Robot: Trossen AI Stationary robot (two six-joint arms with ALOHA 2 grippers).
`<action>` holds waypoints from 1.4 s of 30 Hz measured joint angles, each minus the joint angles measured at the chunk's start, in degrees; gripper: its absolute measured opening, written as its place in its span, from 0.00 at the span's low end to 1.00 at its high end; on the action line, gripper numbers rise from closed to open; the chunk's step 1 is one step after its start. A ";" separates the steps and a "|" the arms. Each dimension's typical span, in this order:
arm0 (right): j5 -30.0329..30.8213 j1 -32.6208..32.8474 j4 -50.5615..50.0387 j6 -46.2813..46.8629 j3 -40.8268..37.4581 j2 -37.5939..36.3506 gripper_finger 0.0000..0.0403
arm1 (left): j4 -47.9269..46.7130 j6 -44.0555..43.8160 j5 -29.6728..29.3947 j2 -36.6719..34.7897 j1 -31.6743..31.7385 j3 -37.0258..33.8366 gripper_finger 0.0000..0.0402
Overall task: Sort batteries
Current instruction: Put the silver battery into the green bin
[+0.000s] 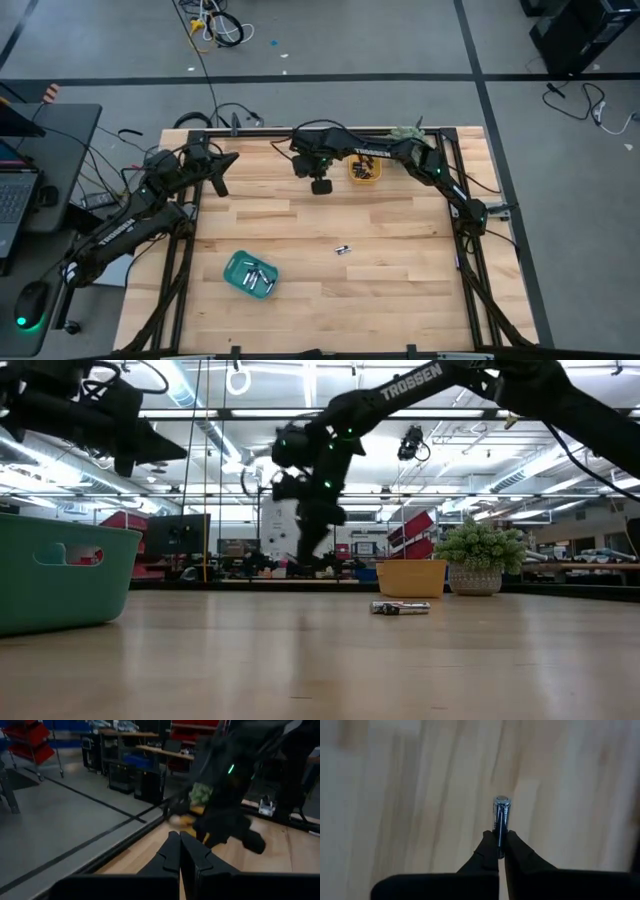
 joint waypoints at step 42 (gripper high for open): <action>4.01 8.08 29.67 1.31 0.11 -6.69 0.00 | 21.87 8.87 8.21 21.61 -7.56 -0.11 0.48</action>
